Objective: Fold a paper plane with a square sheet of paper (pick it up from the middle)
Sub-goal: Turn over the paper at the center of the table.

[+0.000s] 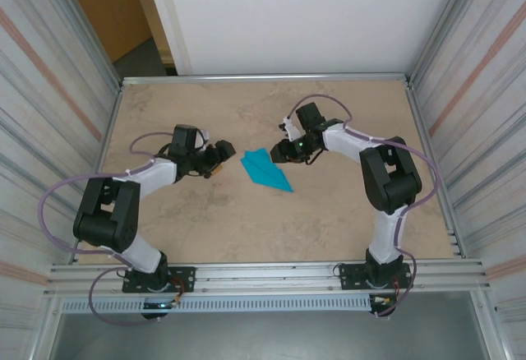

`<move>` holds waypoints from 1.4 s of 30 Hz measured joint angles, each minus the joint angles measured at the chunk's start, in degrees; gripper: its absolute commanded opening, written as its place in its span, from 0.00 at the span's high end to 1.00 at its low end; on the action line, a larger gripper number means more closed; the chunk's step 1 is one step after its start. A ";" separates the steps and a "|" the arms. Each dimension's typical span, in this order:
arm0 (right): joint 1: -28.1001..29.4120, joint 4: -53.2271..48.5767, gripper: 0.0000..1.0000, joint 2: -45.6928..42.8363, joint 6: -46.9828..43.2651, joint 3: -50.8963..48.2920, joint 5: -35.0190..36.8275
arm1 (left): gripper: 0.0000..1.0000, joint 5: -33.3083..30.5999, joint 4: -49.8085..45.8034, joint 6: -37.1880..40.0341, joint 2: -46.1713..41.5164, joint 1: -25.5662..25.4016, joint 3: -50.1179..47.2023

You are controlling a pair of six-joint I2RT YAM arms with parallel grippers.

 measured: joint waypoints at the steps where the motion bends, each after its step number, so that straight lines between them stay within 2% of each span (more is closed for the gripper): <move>1: 0.04 -0.46 0.61 0.87 -0.70 0.37 -0.52 | 0.16 -0.24 0.37 0.00 -0.35 -0.17 -0.20; 5: 0.04 -1.90 0.73 3.76 -2.82 1.73 -2.51 | 0.16 -0.37 1.42 0.02 -0.94 -0.46 -0.46; 10: 0.02 -2.25 0.92 5.11 -4.37 2.82 -5.38 | 0.16 -0.13 2.67 0.02 -0.96 -0.44 -0.46; 14: -0.20 -1.60 0.98 5.07 -4.22 3.23 -7.30 | 0.15 0.39 3.10 0.07 -1.38 -0.44 -0.46; 20: -2.10 4.37 1.00 0.46 1.46 0.50 -10.73 | 0.14 3.45 4.87 0.04 -4.28 -0.68 -0.44; 26: -3.93 14.21 1.00 -8.48 13.22 -2.73 -13.03 | 0.16 7.41 9.57 -1.20 -4.70 -4.17 0.63; 32: -4.26 26.12 0.99 -13.16 26.51 -7.10 -15.58 | 0.27 11.89 15.30 -2.93 -2.49 -8.48 5.51; 37: -4.28 31.91 0.99 -13.27 33.70 -8.22 -17.22 | 0.40 14.43 19.76 -4.22 -0.24 -9.55 8.39; 42: -4.44 36.59 0.99 -13.53 38.32 -8.79 -18.49 | 0.43 15.78 22.62 -5.55 1.81 -9.55 8.90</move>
